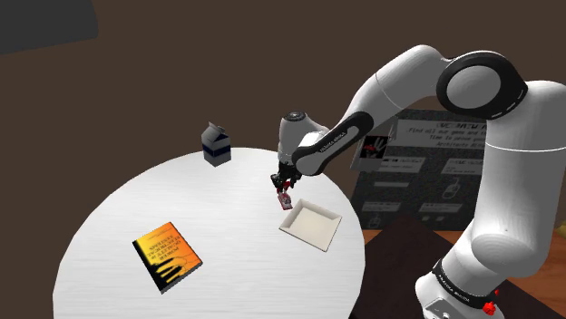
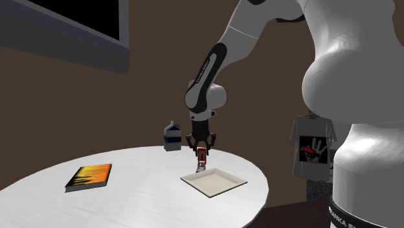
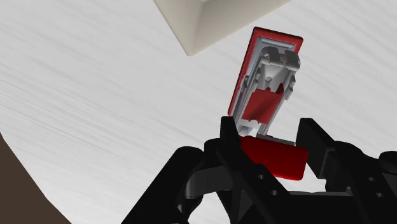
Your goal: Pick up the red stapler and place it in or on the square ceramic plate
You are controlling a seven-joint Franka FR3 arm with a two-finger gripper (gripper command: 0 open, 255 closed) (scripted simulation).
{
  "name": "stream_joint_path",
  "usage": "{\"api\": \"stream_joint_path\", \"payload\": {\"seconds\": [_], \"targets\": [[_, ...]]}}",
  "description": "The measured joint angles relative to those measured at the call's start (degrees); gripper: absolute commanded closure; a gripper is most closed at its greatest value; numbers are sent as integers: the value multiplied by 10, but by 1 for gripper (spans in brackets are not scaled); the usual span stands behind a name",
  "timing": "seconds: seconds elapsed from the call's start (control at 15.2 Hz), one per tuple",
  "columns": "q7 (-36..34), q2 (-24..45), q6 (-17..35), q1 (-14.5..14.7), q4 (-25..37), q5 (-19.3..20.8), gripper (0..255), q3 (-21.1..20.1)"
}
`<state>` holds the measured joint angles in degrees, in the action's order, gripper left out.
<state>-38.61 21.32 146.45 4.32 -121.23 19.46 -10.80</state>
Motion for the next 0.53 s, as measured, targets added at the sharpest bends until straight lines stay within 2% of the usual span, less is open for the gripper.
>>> {"api": "stream_joint_path", "payload": {"seconds": [0.53], "targets": [[1, -2, -3, -1, 0, -2, 255, -1]]}}
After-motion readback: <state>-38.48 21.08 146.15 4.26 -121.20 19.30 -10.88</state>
